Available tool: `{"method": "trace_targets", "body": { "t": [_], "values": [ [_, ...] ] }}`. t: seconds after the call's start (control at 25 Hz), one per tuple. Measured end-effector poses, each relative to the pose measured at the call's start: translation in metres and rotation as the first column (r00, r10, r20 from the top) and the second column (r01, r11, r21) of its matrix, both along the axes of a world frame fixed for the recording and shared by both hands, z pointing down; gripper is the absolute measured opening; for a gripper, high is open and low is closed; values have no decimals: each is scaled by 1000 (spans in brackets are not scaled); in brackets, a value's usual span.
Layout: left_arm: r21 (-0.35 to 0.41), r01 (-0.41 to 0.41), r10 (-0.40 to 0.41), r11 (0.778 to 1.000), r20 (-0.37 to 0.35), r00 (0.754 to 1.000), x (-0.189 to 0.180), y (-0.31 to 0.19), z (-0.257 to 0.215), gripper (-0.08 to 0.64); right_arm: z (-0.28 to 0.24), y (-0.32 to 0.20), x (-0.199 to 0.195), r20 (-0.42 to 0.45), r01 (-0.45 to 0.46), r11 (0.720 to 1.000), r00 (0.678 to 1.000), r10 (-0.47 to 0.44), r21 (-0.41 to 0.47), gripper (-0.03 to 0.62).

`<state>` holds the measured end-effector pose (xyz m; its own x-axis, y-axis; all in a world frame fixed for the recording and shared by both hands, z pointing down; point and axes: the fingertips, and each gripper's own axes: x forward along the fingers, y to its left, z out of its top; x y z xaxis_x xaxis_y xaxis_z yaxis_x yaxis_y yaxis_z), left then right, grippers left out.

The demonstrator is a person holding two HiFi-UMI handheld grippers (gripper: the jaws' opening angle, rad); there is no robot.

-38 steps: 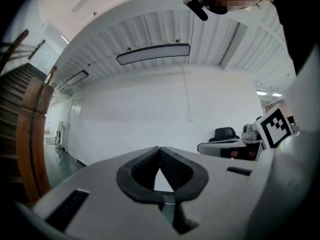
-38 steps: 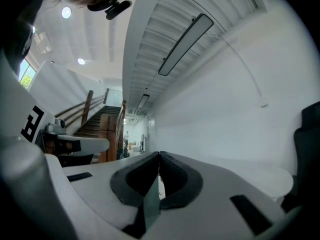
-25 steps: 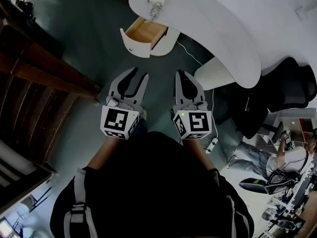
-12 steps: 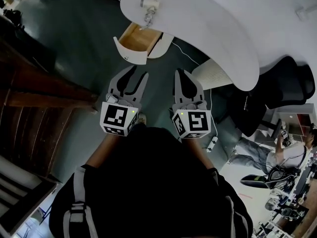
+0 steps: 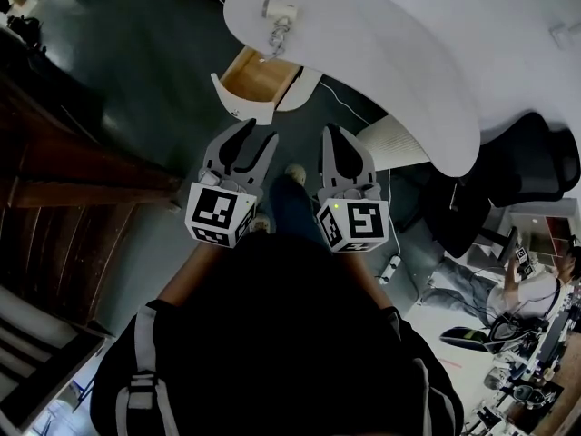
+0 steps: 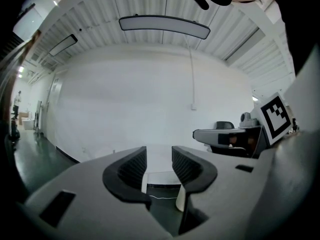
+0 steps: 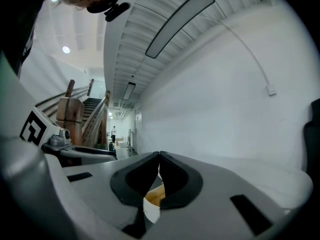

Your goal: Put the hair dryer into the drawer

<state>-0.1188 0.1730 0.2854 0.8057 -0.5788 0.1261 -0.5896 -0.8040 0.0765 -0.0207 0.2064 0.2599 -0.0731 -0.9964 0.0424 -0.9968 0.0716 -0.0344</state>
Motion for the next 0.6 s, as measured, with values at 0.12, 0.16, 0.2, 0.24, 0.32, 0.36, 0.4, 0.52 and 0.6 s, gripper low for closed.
{"method": "trace_targets", "body": {
  "t": [0.12, 0.16, 0.2, 0.24, 0.32, 0.36, 0.4, 0.52, 0.6],
  "values": [
    [-5, -5, 5, 1000, -2, 1000, 6, -13, 2, 160, 1, -14, 4, 4, 9, 1000, 1000, -9, 2, 25],
    [-4, -6, 6, 1000, -3, 1000, 9, -19, 1, 160, -1, -20, 6, 2, 11, 1000, 1000, -11, 8, 25],
    [-1, -7, 7, 1000, -3, 1000, 12, -24, 1, 160, -3, -25, 9, -1, 14, 1000, 1000, -14, 14, 25],
    [3, -6, 6, 1000, -4, 1000, 16, -30, 0, 160, -4, -31, 12, -5, 18, 1000, 1000, -18, 19, 25],
    [8, 0, 0, 1000, -9, 1000, 23, -44, 1, 161, -3, -46, 19, -11, 31, 999, 999, -30, 25, 25],
    [9, 3, -3, 1000, -10, 1000, 28, -52, 2, 161, -3, -55, 23, -11, 37, 999, 999, -37, 27, 25],
    [10, 6, -5, 1000, -9, 1000, 33, -62, 3, 161, -2, -66, 28, -10, 42, 999, 999, -42, 28, 25],
    [10, 12, -12, 1000, -1, 1000, 48, -92, 4, 164, 0, -100, 43, -5, 59, 998, 998, -59, 28, 25],
    [13, 25, -25, 1000, -1, 1000, 57, -113, 3, 167, 2, -123, 54, -12, 75, 997, 997, -74, 24, 25]
  ]
}}
